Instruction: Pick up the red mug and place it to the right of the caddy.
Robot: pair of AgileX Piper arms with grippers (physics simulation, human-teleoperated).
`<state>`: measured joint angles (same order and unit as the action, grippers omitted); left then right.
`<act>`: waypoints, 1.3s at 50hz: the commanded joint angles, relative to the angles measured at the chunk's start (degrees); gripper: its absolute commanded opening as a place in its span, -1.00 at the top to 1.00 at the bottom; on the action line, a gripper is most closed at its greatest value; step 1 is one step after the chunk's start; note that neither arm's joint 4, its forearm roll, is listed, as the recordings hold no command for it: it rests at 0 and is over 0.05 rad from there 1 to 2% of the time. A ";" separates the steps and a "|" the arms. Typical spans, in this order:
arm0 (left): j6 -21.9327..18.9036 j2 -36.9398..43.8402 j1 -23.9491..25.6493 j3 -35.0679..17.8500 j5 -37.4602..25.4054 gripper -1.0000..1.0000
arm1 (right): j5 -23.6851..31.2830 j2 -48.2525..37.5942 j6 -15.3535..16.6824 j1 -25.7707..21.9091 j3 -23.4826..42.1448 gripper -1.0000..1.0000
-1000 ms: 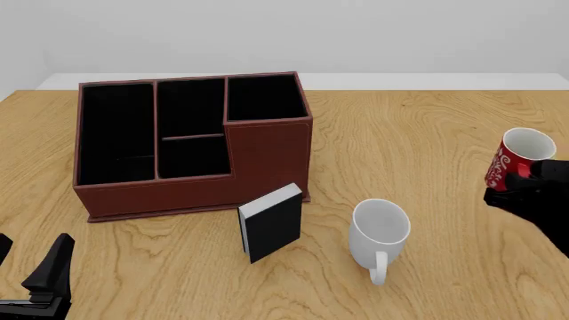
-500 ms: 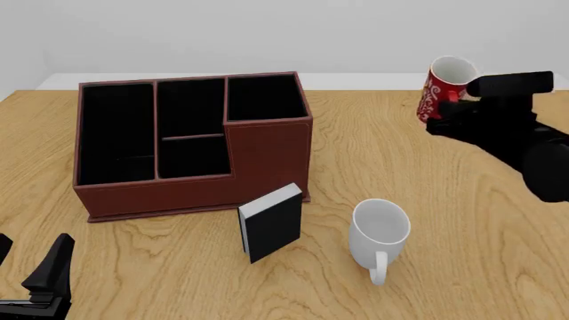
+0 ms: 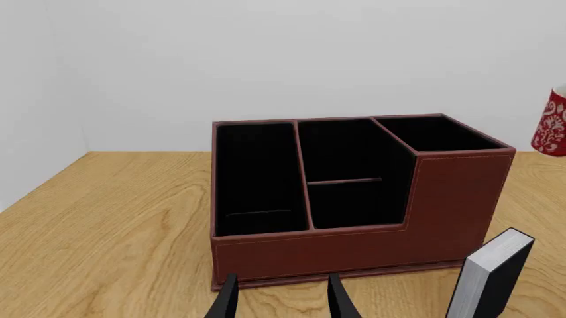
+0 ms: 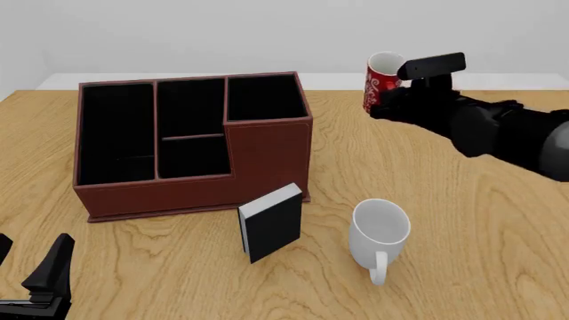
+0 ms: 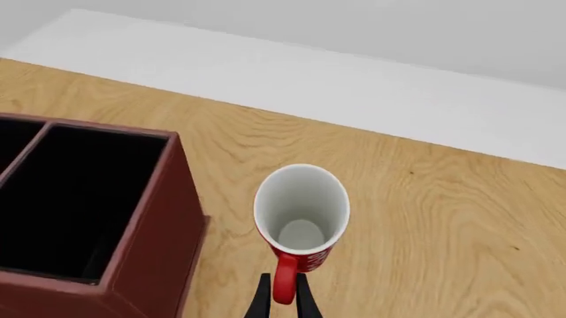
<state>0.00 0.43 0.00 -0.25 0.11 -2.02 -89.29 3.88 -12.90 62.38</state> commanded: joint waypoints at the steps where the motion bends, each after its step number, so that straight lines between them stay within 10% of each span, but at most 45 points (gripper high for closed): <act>1: 0.00 0.00 0.00 0.00 0.00 -1.00 | -0.32 -5.90 -0.86 -1.88 3.45 1.00; 65: 0.00 0.00 0.00 0.00 0.00 -1.00 | -3.65 -19.52 -2.83 -5.07 4.27 1.00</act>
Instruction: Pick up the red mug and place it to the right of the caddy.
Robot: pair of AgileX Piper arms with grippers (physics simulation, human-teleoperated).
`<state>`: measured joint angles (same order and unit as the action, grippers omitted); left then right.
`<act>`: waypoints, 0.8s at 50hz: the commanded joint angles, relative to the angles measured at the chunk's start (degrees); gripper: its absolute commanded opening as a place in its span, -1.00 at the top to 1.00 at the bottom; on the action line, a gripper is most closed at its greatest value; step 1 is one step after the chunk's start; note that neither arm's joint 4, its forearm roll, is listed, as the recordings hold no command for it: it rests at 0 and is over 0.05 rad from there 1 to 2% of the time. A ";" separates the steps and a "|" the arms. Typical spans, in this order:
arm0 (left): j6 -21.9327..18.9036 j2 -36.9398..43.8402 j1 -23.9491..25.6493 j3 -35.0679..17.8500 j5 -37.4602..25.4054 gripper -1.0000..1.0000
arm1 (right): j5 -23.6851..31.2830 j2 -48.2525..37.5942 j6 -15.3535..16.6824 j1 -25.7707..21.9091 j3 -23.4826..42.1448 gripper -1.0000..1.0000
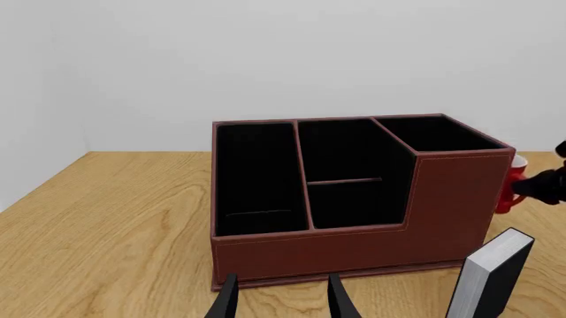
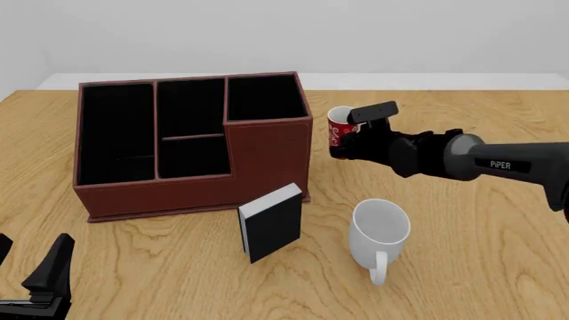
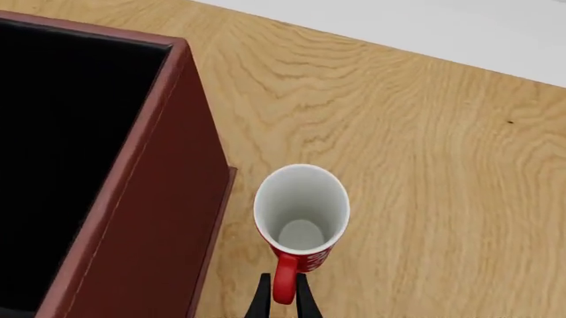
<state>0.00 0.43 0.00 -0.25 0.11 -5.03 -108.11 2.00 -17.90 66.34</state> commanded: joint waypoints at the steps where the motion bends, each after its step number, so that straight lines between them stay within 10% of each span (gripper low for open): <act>1: 0.00 0.00 0.00 0.00 0.00 -1.00 | -0.65 -0.80 -0.99 -0.11 0.29 1.00; 40: 0.00 0.00 0.00 0.00 0.00 -1.00 | -2.74 -4.63 -2.06 0.30 -0.77 1.00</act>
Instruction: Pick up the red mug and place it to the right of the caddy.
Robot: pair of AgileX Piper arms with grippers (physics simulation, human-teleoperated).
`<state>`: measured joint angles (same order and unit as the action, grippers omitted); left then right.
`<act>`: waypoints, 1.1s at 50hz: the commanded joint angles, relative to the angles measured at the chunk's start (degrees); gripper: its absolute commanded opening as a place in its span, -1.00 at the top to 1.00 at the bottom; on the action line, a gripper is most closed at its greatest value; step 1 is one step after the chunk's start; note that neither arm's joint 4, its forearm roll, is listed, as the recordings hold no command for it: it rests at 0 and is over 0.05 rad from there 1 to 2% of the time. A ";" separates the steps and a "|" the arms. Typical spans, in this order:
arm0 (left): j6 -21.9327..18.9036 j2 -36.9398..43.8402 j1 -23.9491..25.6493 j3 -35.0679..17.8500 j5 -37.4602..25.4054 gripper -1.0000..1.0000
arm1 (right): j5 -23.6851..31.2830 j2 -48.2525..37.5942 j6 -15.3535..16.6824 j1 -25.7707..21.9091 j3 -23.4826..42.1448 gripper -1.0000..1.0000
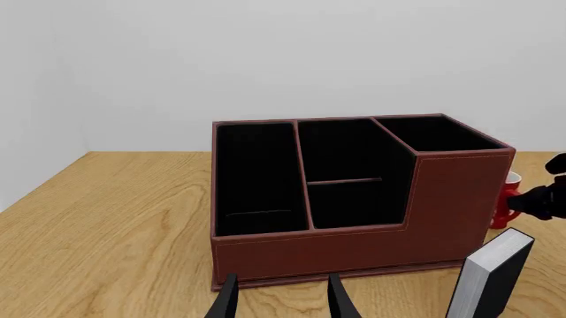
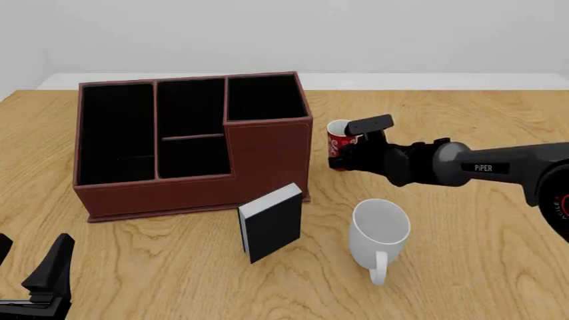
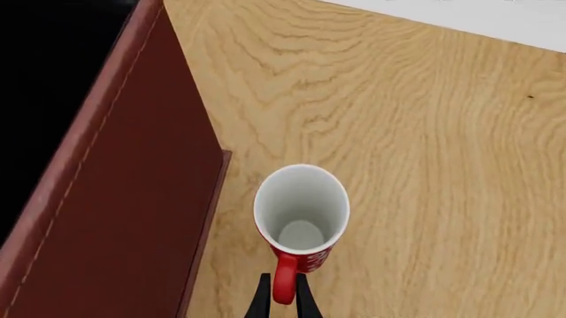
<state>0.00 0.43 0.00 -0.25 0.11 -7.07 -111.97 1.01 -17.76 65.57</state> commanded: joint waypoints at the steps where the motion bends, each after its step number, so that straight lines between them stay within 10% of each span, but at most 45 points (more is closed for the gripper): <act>1: 0.00 0.00 0.00 0.00 0.00 -1.00 | -0.74 -0.85 -1.05 0.20 0.00 1.00; 55: 0.00 0.00 0.00 0.00 0.00 -1.00 | -3.68 -1.99 -3.94 0.44 -5.18 1.00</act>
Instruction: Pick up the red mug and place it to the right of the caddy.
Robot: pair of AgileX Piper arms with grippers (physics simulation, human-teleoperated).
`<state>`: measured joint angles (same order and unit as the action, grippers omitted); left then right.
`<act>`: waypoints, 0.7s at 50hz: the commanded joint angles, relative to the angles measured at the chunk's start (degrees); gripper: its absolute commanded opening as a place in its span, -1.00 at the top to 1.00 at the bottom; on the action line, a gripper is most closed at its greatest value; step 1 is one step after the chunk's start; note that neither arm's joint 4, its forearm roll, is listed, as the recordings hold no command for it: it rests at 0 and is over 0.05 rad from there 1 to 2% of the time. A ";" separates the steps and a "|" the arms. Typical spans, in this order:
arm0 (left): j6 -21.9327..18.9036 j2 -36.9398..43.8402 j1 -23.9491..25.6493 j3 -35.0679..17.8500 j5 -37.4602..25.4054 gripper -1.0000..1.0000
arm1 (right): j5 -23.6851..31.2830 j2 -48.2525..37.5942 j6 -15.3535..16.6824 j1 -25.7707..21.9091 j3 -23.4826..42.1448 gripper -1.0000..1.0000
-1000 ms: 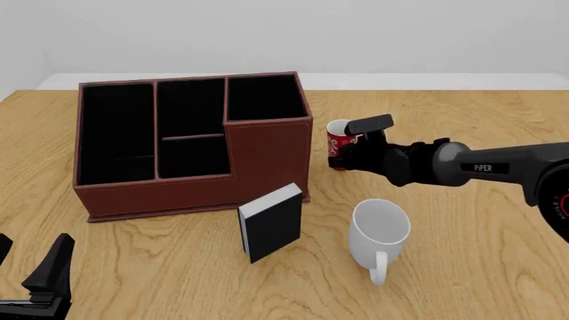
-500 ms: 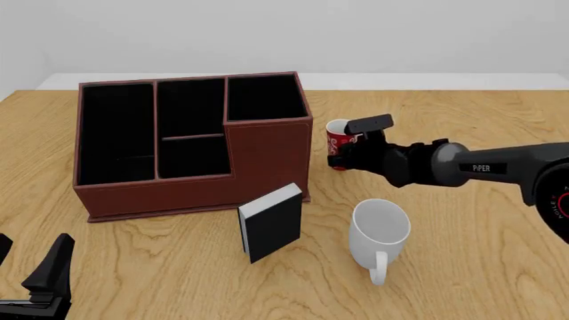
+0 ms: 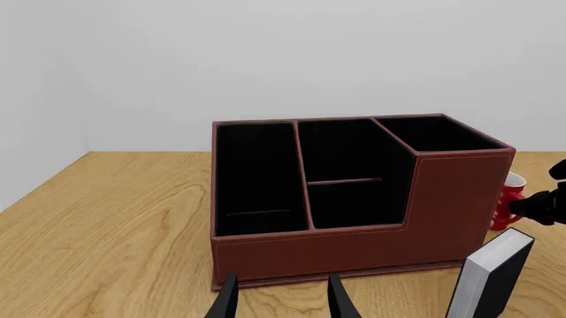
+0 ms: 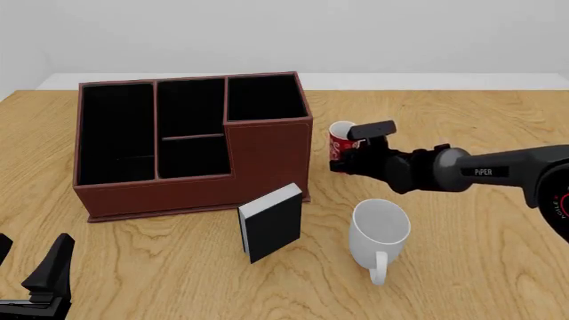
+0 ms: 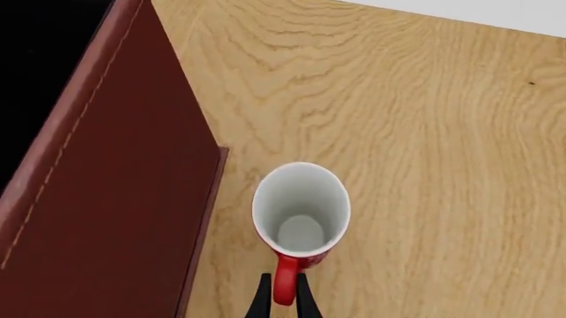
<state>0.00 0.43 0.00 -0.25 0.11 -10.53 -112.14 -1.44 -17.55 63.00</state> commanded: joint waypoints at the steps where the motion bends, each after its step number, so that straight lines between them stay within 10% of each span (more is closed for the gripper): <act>1: 0.00 0.00 0.00 0.00 0.00 -1.00 | -0.26 -1.86 -1.49 0.14 -2.69 1.00; 26: 0.00 0.00 0.00 0.00 0.00 -1.00 | -0.57 -2.68 -3.88 -0.58 -3.61 1.00; 27: 0.00 0.00 0.00 0.00 0.00 -1.00 | -0.67 -2.68 -3.65 -0.42 -3.61 -1.00; 35: 0.00 0.00 0.00 0.00 0.00 -1.00 | -0.48 -2.83 -4.16 -0.13 -3.63 -1.00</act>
<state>0.00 0.43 0.00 -0.25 0.11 -11.37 -113.69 -4.48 -17.72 60.51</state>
